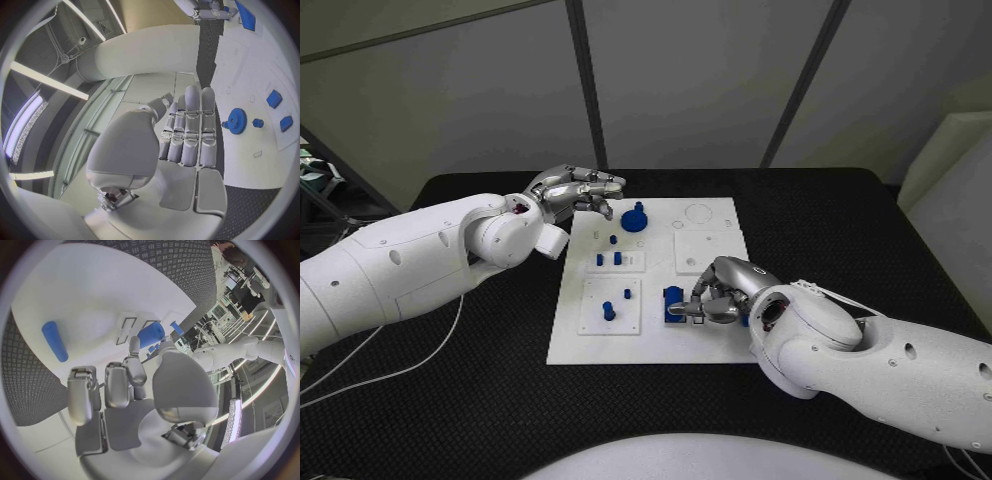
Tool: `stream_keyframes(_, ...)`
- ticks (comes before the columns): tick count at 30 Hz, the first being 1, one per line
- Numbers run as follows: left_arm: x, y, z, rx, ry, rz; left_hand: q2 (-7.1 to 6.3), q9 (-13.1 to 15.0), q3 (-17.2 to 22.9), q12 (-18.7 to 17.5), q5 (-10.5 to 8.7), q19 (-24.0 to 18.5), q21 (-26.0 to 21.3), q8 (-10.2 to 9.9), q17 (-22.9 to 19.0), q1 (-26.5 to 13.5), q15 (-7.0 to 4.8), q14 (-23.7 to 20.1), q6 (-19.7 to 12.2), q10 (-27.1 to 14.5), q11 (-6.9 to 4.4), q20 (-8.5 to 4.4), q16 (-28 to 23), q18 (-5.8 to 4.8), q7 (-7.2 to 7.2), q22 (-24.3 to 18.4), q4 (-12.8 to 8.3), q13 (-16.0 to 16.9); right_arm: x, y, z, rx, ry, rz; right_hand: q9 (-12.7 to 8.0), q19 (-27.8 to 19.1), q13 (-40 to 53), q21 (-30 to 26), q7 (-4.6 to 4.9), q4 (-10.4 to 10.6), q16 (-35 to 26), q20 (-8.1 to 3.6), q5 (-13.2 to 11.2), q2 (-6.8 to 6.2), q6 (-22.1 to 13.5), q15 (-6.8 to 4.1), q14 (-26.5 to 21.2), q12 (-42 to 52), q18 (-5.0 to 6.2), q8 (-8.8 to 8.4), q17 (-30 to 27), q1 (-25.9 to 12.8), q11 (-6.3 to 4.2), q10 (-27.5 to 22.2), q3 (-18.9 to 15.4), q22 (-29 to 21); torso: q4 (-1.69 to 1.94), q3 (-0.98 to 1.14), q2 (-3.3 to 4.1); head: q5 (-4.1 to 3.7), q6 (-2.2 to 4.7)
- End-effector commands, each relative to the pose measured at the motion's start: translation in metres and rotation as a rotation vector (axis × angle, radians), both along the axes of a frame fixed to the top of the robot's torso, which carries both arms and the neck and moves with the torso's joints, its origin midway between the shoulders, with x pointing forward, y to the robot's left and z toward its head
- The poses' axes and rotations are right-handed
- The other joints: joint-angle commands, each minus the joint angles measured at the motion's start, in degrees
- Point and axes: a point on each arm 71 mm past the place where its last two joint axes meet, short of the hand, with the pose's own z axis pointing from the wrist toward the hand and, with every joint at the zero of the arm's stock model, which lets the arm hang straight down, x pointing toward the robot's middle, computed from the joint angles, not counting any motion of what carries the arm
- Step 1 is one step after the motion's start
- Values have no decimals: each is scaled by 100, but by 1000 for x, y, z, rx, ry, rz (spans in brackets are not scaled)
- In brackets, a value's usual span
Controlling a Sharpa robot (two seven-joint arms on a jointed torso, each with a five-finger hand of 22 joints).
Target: Assemble the parts on the task board
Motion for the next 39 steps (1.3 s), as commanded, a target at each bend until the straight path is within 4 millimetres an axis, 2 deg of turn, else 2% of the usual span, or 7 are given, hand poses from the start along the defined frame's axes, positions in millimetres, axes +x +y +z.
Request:
stream_keyframes(1, 0, -1, 1, -10, -3, -10, 45, 9, -20, -5, 4, 30, -29, -19, -7, -8, 30, 9, -39, -46, 8, 15, -17, 57, 1, -7, -28, 9, 1, -2, 1, -25, -22, 3, 53, 604, 19, 18, -4, -153, 35, -24, 15, 127, 58, -52, 227, 24, -87, -25, 33, 315, -12, 42, 71, 1509, 5, -7, 2, -14, -2)
stream_keyframes(7, 0, -1, 1, -10, -2, -9, 45, 9, -20, -5, 4, 30, -29, -19, -7, -8, 30, 9, -39, -46, 8, 15, -17, 57, 1, -7, -28, 9, 3, -4, 0, -40, -23, -4, 137, 604, 46, 18, -18, -414, 52, -33, 110, 283, 91, -62, 233, 32, -87, -46, 69, 660, -26, 56, 108, 1509, 8, -7, 5, -20, -9)
stream_keyframes(15, 0, 0, 1, -9, -1, -8, 53, 17, -23, -5, 8, 31, -42, -24, -6, -11, 31, 8, -44, -53, 7, 17, -27, 58, -1, -12, -32, 10, 2, -4, 0, -50, -20, 12, 209, 604, 64, 18, -41, -748, 66, -51, 350, 303, 121, -79, 236, 20, -87, -111, 105, 959, -47, 62, 27, 1509, 2, -8, 3, -20, -24)
stream_keyframes(22, 0, 1, 1, -8, -1, -6, 53, 17, -23, -5, 8, 31, -42, -24, -6, -11, 31, 8, -44, -53, 7, 17, -27, 58, -1, -12, -32, 10, -1, -9, 3, -26, -23, 20, 239, 604, 59, 18, -12, -770, 56, -42, 327, 210, 133, -64, 231, -1, -87, -166, 94, 801, -26, 59, -182, 1509, 5, -4, 3, -21, -26)
stream_keyframes(28, -1, 3, 1, -6, -2, -3, 53, 17, -23, -5, 8, 31, -42, -24, -6, -11, 31, 8, -44, -53, 7, 17, -27, 58, -1, -12, -32, 10, -5, -29, 8, 30, -42, -3, 234, 604, 19, 18, 34, -738, 20, -21, 306, 171, 27, -38, 217, -57, -87, -288, 37, 663, 11, 33, -335, 1509, -10, -2, -3, -27, -11)
stream_keyframes(34, -1, 4, 2, -6, -4, 2, 53, 17, -23, -5, 8, 31, -42, -24, -6, -11, 31, 8, -44, -53, 7, 17, -27, 58, -1, -12, -32, 10, -8, -63, 10, 89, -21, -37, -71, 603, -23, 16, 191, -871, 5, 57, 377, 370, -365, 54, 215, -127, -87, -710, 25, 876, 131, 5, -346, 1508, -14, -5, -5, -66, 10)
stream_keyframes(39, -1, 5, 2, -6, -6, 5, 53, 17, -23, -5, 8, 31, -42, -24, -6, -11, 31, 8, -44, -53, 7, 17, -27, 58, -1, -12, -32, 10, -10, -91, 11, 86, -11, -67, -553, 604, -31, 18, 243, -986, 57, 111, 603, 532, -434, 104, 236, -158, -87, -742, 132, 1033, 180, 26, -394, 1509, -12, -3, -4, -135, 37)
